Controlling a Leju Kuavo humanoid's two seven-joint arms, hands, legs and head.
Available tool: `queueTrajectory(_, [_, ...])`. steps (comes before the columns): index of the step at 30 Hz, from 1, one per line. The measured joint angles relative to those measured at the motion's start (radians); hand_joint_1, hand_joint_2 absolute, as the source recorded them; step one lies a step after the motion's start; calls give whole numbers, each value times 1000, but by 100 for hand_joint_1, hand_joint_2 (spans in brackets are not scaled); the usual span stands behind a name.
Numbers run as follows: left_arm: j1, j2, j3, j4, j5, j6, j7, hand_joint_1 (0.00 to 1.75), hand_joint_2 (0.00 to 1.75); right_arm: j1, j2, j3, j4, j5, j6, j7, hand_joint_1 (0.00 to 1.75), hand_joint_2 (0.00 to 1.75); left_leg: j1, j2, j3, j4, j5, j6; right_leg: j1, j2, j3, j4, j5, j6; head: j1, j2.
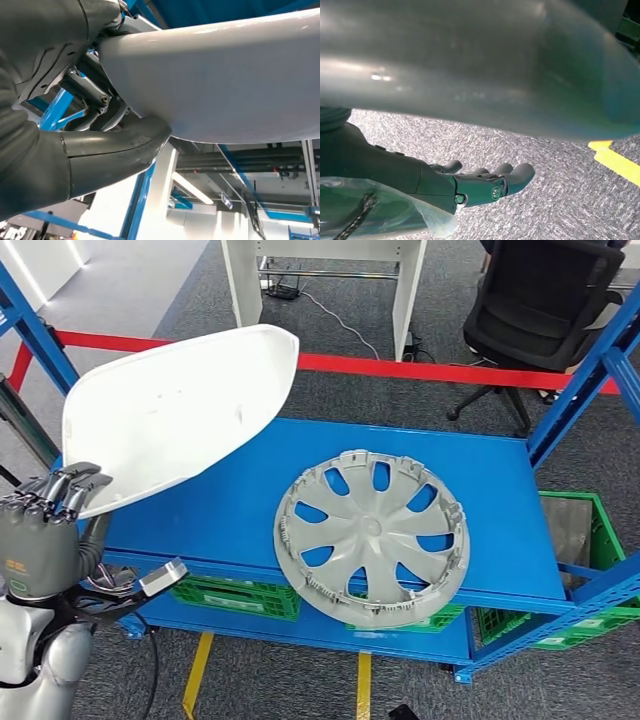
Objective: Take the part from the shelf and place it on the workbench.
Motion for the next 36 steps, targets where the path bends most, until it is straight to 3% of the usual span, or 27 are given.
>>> queueTrajectory(10, [0, 0, -1, 55, 25, 0, 16, 175, 175, 0, 0, 14, 0, -1, 0, 0, 0, 0, 0, 0, 0, 0, 0, 0, 0, 0, 0, 0, 0, 0, 0, 0])
queueTrajectory(13, [4, 7, 0, 60, 31, 0, 24, 175, 175, 0, 2, 18, 0, 0, -2, 1, 0, 0, -4, 1, -3, 7, 0, 7, -4, 0, 0, -7, 6, 7, 0, 0])
queueTrajectory(15, [10, 13, 0, 60, 39, 0, 28, 175, 175, -1, 4, 21, 0, 1, -4, 2, 0, 0, -2, 5, 0, -9, 11, 19, -3, -2, -3, -6, 3, 13, 0, 0])
queueTrajectory(17, [16, 18, 1, 60, 45, 1, 30, 175, 175, -3, 4, 23, 0, 0, -6, 4, 0, 0, 3, 9, 4, -31, 26, 30, 1, -3, -31, 47, -36, 13, 1, 0])
queueTrajectory(19, [26, 23, 3, 60, 51, 1, 31, 175, 175, -3, 4, 24, 0, 0, -6, 6, 0, 0, 4, 11, -2, -32, 31, 34, 2, -4, -92, 175, -100, 11, 2, 0])
queueTrajectory(20, [32, 24, 3, 60, 53, 1, 31, 175, 175, -2, 4, 25, 0, 0, -6, 8, 0, 0, 3, 12, -7, -29, 31, 33, 1, -5, -122, 237, -119, 12, 3, 0])
queueTrajectory(21, [37, 26, 3, 60, 54, 1, 31, 175, 175, -1, 4, 25, 0, 0, -6, 8, 0, 0, 3, 12, -12, -24, 31, 33, 1, -5, -140, 273, -121, 14, 3, 0])
queueTrajectory(22, [42, 27, 4, 60, 54, 1, 31, 175, 175, -1, 5, 25, 0, 0, -6, 9, 0, 0, 4, 12, -17, -17, 30, 31, -1, -6, -141, 271, -103, 16, 3, 0])
queueTrajectory(25, [49, 32, 6, 60, 54, 1, 31, 175, 175, -4, 6, 28, 0, 0, -7, 12, 0, 0, 9, 10, -32, 10, 21, 14, -4, -9, -64, 109, -12, 21, 3, 0])
queueTrajectory(27, [53, 38, 9, 60, 55, 1, 32, 175, 175, -7, 9, 30, 0, 0, -9, 17, 0, 0, 8, 9, -44, 28, 20, -2, -1, -7, -37, 56, -4, 17, 5, 0])
queueTrajectory(30, [61, 47, 16, 60, 56, 2, 34, 175, 175, -7, 11, 31, 0, -2, -15, 23, 0, 0, 9, 8, -57, 39, 24, -19, 1, -4, -50, 58, 0, -4, 5, 0])
queueTrajectory(32, [64, 53, 22, 60, 57, 2, 34, 175, 175, -8, 11, 31, 0, -3, -17, 24, 0, 0, 12, 9, -75, 81, -20, -29, 0, -6, -63, 57, 12, -24, 3, 0])
queueTrajectory(35, [67, 59, 26, 60, 57, 2, 35, 175, 175, -8, 11, 31, 0, -3, -19, 24, 0, 0, 12, 9, -137, 266, -137, -39, 5, -11, -92, 57, 33, -42, 1, 0])
queueTrajectory(36, [70, 60, 26, 60, 57, 2, 35, 175, 175, -7, 11, 31, 0, -3, -19, 24, 0, 0, 12, 9, -147, 312, -153, -38, 7, -13, -103, 57, 40, -44, 1, 0])
